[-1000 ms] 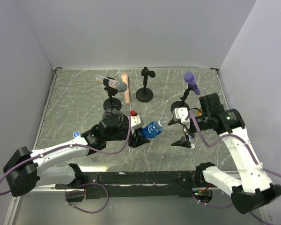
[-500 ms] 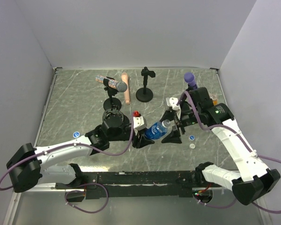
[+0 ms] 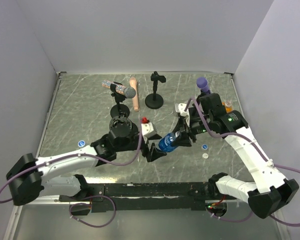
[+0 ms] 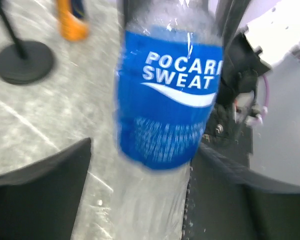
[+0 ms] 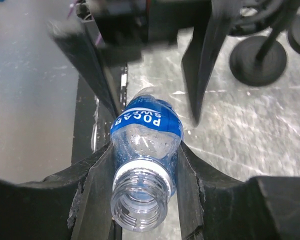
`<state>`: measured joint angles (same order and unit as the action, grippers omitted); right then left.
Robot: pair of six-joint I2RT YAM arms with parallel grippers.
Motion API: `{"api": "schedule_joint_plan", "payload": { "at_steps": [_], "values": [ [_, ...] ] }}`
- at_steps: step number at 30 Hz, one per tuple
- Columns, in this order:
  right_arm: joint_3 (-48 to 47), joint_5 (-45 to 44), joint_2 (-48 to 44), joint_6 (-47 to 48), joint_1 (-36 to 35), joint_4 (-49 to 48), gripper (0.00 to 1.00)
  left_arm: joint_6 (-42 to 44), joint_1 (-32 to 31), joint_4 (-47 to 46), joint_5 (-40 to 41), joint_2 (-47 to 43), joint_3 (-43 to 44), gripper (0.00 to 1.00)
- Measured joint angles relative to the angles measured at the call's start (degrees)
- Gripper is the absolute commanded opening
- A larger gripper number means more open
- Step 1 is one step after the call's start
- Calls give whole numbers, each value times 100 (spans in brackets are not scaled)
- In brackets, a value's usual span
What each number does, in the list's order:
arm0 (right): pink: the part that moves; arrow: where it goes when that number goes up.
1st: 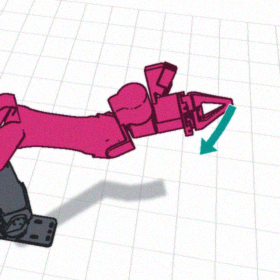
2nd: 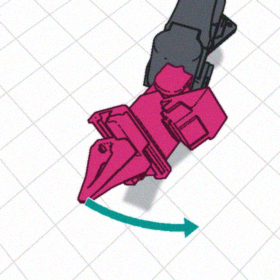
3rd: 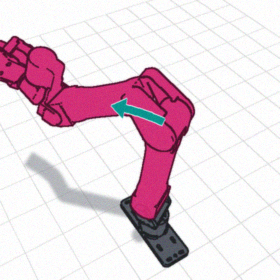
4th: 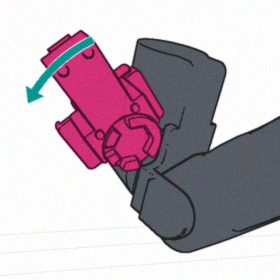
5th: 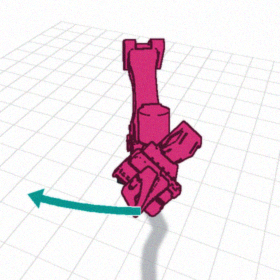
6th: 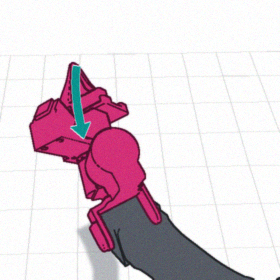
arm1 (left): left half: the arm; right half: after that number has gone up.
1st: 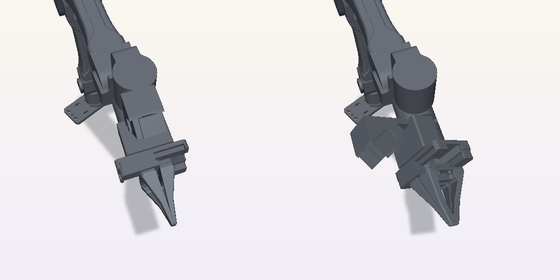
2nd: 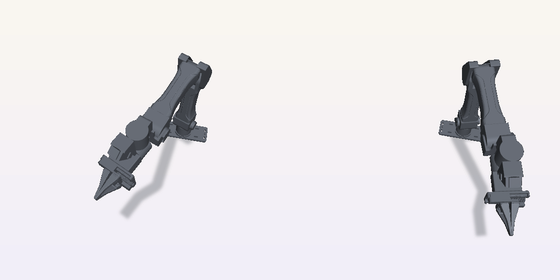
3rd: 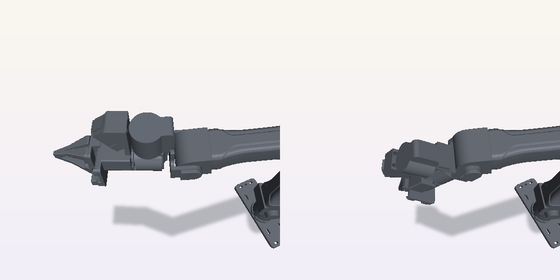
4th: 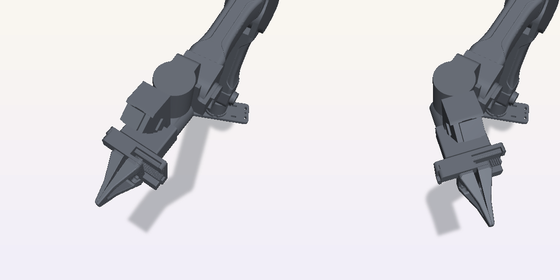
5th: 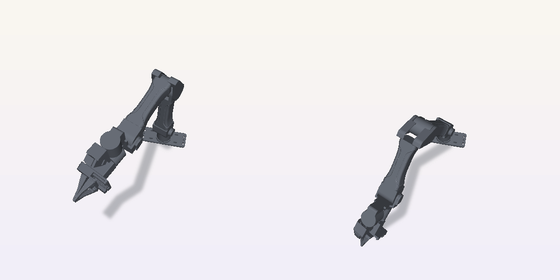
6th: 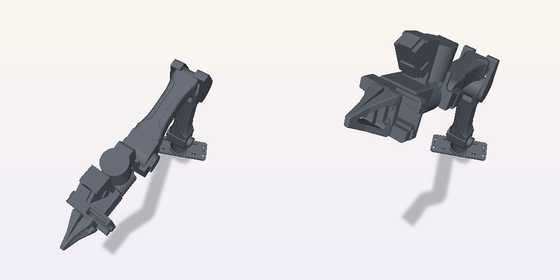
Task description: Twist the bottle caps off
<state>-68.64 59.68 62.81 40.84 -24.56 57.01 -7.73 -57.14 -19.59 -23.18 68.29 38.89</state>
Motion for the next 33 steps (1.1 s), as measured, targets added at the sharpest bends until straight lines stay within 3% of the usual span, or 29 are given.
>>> {"api": "schedule_joint_plan", "payload": {
  "at_steps": [1, 3, 11, 17, 23, 33],
  "values": [
    [4, -74, -57, -28, 68, 61, 31, -13, 7, -9, 157, -142, -22, 99],
    [-28, -192, -133, -26, 369, 282, 31, 44, 7, 61, 442, -472, -28, 97],
    [-752, -1508, -243, 772, 2774, 1495, 32, 400, 44, 780, 1399, -1934, 142, 96],
    [-765, -2785, -566, 1399, 3731, 1858, 33, 511, 48, 1294, 1462, -2057, 291, 97],
    [-568, -3136, -243, 1718, 4942, 1731, 34, 518, 48, 1532, 1462, -2052, 291, 96],
    [83, -3008, 625, 1565, 5381, 675, 36, 514, 48, 1606, 1519, -2098, 293, 97]
  ]
}}
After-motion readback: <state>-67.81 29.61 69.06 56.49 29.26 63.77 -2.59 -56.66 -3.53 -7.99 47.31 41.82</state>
